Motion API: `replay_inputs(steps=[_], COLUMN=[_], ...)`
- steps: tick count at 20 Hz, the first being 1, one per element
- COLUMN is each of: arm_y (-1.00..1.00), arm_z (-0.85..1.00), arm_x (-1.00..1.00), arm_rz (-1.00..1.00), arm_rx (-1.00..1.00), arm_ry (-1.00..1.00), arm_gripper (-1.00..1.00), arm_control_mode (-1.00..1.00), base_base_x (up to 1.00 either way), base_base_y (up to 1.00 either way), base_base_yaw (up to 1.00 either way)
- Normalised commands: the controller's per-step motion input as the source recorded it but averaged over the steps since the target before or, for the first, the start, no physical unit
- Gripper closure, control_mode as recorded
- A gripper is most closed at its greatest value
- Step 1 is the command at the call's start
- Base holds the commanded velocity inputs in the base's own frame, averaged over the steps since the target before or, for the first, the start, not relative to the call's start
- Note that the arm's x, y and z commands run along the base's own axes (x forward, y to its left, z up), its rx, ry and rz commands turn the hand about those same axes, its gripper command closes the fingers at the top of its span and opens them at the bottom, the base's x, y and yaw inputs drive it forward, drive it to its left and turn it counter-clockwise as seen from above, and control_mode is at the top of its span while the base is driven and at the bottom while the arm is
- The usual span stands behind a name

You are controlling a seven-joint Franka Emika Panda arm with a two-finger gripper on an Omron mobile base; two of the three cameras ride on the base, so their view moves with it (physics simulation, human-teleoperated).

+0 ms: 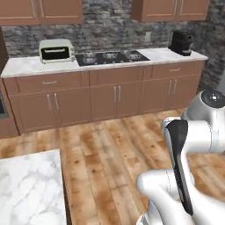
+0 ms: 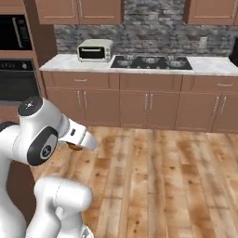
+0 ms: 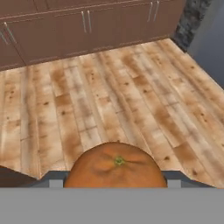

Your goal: Pick the tangerine and orange from the fridge and place them on the plate next to the blender to make a fruit smoothie.

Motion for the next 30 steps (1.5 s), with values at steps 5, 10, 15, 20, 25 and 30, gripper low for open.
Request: replay_inputs(steps=[5,10,15,20,25,30], arm_y=[0.0,0.0,0.0,0.0,0.0,0.0], arm_z=[0.0,0.0,0.0,0.0,0.0,0.0], arm_x=[0.0,0.0,0.0,0.0,0.0,0.0], arm_rz=[0.0,0.0,0.0,0.0,0.0,0.0], arm_rx=[0.0,0.0,0.0,0.0,0.0,0.0], arm_ry=[0.0,0.0,0.0,0.0,0.0,0.0], arm_gripper=[1.0,1.0,1.0,1.0,1.0,1.0], arm_control_mode=[1.0,1.0,1.0,1.0,1.0,1.0], base_base_x=[0.0,0.14,0.41,0.96,0.99,0.92], base_base_y=[0.0,-0.01,-0.17,-0.76,-0.94,-1.0], base_base_yaw=[0.84,0.76,0.64,0.51,0.43,0.41])
